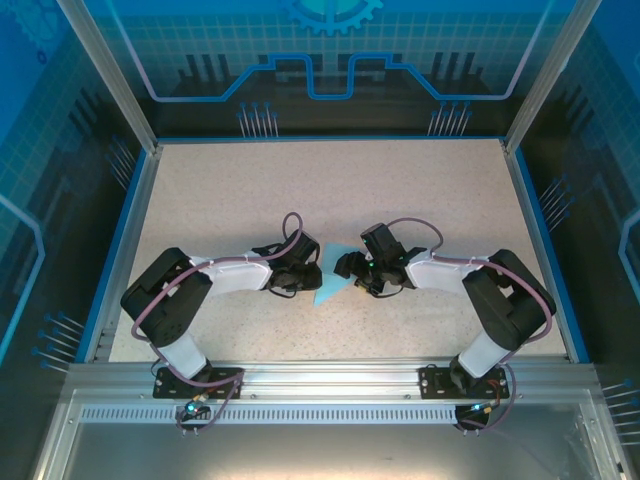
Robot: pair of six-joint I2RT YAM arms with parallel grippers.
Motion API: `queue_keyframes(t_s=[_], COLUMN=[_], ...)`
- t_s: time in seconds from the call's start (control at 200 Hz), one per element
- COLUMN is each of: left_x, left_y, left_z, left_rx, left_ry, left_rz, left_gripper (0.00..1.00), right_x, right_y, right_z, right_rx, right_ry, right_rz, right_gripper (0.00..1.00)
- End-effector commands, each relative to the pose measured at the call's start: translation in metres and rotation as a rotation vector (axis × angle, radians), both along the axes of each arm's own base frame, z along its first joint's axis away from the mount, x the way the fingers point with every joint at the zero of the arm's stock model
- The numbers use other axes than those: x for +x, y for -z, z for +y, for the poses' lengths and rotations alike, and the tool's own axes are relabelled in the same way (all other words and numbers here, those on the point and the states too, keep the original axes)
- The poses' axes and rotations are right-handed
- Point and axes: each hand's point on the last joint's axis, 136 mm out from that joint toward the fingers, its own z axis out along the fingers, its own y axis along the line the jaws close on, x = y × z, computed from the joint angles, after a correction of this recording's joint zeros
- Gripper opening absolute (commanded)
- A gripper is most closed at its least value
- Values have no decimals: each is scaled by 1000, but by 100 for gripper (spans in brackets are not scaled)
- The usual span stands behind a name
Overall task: Fold a paper plane with a square sheet of paper (pick it up from the middle)
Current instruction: Fourth fold the wing at the center of the table.
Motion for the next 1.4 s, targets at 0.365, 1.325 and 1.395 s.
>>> queue_keyframes(t_s=[0.365, 1.325, 1.395], left_x=[2, 6, 5], left_y=[18, -27, -36], left_z=[12, 18, 19], left_rx=[69, 47, 32], left_ry=[-39, -58, -50], left_rz=[22, -63, -89], left_gripper=[21, 29, 35], right_x=[14, -8, -8], right_y=[-8, 6, -2], right_z=[18, 13, 7], right_rx=[65, -32, -74], right_ry=[-1, -48, -29], right_rz=[-54, -42, -53], right_gripper=[63, 1, 0])
